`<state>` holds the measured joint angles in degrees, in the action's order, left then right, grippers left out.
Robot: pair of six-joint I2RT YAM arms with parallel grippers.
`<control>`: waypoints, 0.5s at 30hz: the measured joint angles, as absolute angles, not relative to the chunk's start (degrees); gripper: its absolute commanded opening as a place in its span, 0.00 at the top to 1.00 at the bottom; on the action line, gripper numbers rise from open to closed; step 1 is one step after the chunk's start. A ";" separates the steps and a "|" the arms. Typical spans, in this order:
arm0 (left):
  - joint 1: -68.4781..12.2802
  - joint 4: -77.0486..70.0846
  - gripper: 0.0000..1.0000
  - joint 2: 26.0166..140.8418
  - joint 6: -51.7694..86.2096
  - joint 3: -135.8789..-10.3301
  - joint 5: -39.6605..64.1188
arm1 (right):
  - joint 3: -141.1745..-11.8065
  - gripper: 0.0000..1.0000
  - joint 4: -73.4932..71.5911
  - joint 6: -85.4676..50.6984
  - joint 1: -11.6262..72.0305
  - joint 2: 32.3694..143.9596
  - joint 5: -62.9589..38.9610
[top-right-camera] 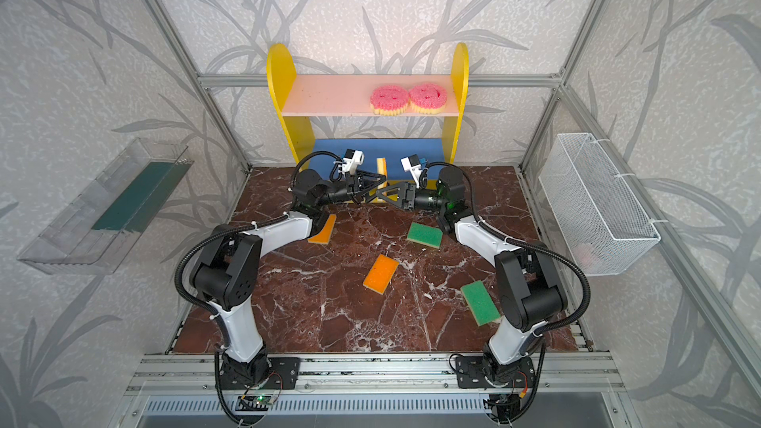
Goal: Arrange cleaning sponges on a shelf
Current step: Place the cleaning sponge at the shelf.
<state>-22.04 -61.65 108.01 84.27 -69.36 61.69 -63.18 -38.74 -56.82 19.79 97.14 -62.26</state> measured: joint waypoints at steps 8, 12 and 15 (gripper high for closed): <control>-22.00 -61.49 0.41 108.16 84.27 -69.38 61.67 | -63.66 0.40 -37.54 -56.45 19.79 97.14 -62.48; -21.87 -61.47 0.22 108.16 84.40 -69.41 61.71 | -63.81 0.43 -36.71 -55.94 19.79 97.14 -62.41; -21.87 -60.95 0.01 108.16 84.16 -69.41 61.87 | -63.81 0.43 -35.48 -55.22 19.79 97.10 -62.22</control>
<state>-21.87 -60.95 108.16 84.16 -69.41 61.87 -63.81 -35.48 -55.22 19.79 97.10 -62.22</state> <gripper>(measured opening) 0.948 0.573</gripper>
